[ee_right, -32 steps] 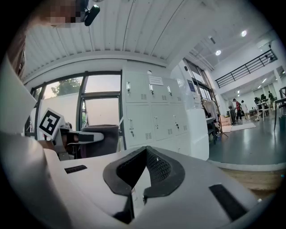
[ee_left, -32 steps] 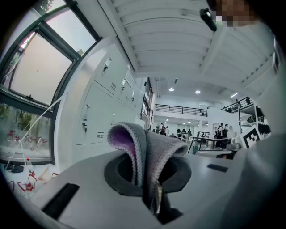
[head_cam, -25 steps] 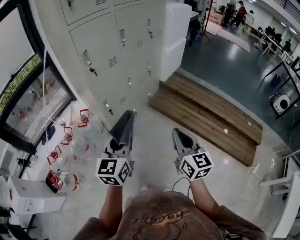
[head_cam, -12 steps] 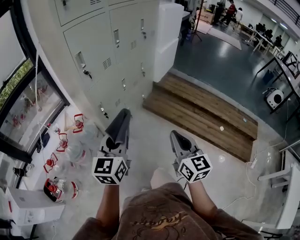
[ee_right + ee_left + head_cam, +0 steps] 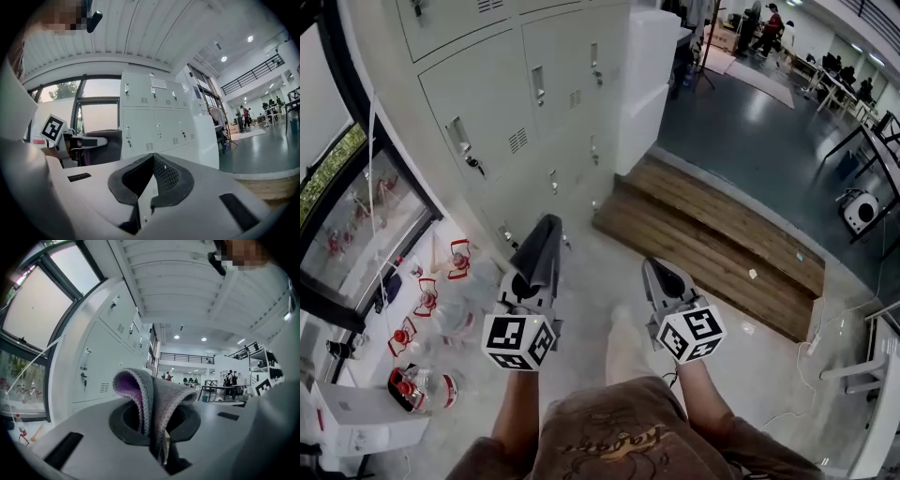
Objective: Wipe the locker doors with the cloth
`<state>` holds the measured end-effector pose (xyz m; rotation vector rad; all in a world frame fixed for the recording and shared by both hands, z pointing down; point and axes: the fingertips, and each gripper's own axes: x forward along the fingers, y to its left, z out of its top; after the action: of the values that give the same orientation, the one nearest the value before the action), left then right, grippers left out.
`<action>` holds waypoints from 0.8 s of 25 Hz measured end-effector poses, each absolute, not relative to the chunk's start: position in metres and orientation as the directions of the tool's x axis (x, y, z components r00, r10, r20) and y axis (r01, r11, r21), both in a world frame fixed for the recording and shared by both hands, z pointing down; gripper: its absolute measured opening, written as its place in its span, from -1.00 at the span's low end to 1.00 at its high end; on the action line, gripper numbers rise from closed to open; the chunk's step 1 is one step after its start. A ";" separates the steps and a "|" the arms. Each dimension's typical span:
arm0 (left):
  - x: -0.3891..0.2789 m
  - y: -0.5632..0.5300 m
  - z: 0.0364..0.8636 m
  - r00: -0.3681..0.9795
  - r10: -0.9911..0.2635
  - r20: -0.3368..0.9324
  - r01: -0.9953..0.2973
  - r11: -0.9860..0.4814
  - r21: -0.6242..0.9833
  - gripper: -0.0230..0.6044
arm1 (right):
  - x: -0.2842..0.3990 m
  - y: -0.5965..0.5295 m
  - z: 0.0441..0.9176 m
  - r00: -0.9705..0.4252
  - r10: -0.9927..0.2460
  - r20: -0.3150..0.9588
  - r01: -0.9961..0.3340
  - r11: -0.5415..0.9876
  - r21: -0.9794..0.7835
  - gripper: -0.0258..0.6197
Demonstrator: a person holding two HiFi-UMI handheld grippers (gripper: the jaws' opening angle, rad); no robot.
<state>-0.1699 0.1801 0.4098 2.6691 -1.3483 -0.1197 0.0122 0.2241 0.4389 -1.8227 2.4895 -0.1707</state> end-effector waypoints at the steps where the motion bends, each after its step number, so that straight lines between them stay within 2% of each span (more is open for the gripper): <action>1: -0.168 0.170 0.410 0.589 -0.808 -0.004 -0.796 -0.581 0.168 -0.81 | 0.014 0.213 0.438 -0.308 -0.951 0.021 -0.946 0.304 -0.117 -0.93; 20: -0.089 -0.051 0.398 0.460 -0.888 0.018 -0.870 -0.447 0.208 -0.81 | 0.074 -0.030 0.425 -0.510 -0.859 0.041 -0.855 0.502 -0.132 -0.93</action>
<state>-0.0894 -0.0512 0.3979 2.5199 -1.5350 -0.1387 0.0740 -0.0299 0.4248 -1.5393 2.6965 -0.2108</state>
